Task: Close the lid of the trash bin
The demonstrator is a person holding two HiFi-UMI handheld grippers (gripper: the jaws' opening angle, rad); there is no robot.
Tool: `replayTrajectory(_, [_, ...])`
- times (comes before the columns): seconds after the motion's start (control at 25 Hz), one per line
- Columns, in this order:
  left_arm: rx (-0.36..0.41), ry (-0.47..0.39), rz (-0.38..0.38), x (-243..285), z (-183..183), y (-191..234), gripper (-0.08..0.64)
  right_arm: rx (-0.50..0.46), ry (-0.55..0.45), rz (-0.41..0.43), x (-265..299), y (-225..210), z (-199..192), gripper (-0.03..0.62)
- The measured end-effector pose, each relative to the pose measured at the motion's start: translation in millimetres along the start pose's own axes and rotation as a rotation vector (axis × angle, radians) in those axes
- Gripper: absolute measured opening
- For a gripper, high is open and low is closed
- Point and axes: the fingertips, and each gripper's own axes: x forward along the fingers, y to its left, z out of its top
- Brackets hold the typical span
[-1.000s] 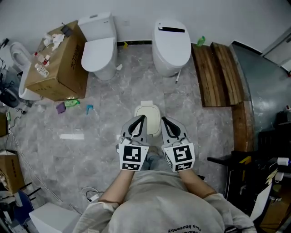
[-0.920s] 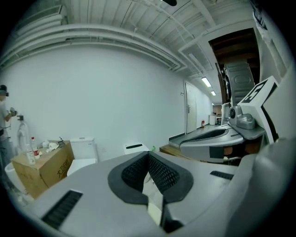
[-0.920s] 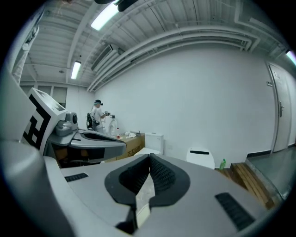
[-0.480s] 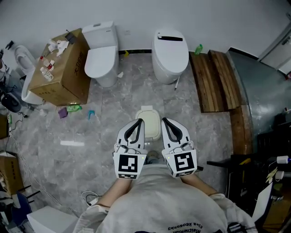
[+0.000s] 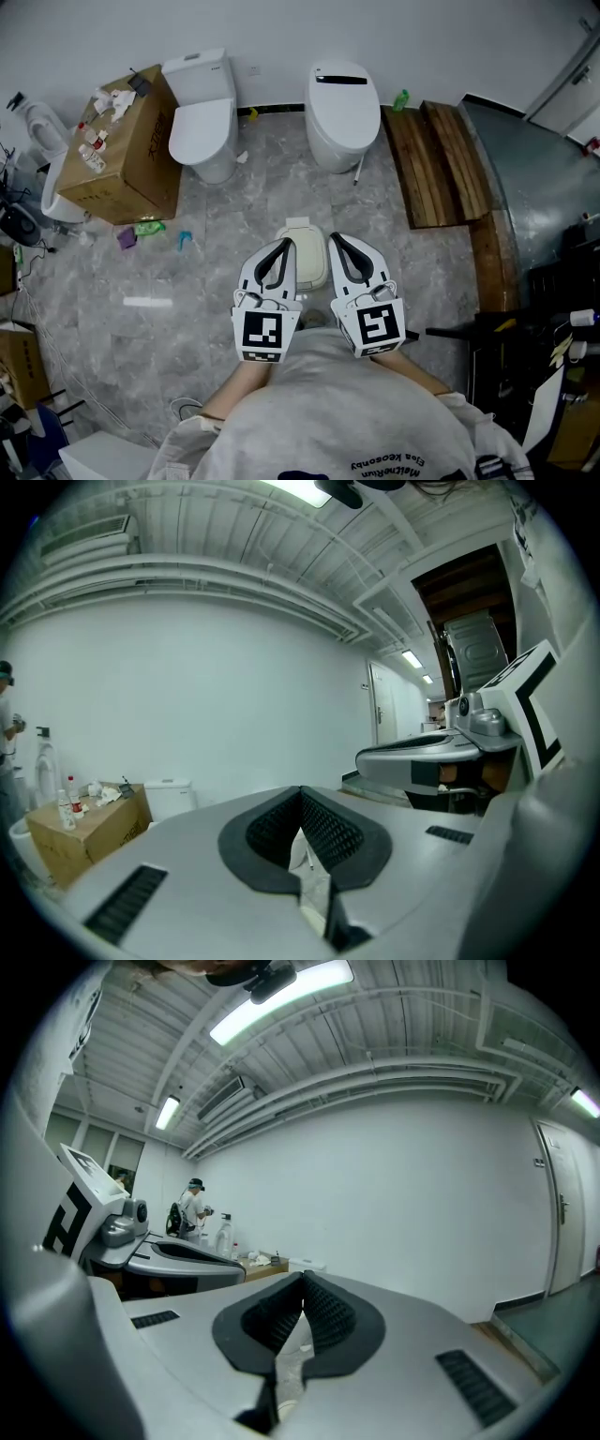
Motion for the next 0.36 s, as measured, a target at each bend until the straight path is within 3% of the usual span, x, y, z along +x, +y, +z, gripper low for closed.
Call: replayTrajectory(0.36, [-0.001, 0.002, -0.022, 7.0, 1.2, -5.1, 0.020, -0.004, 0.007, -0.002, -1.9, -4.1, 0.1, 0.032])
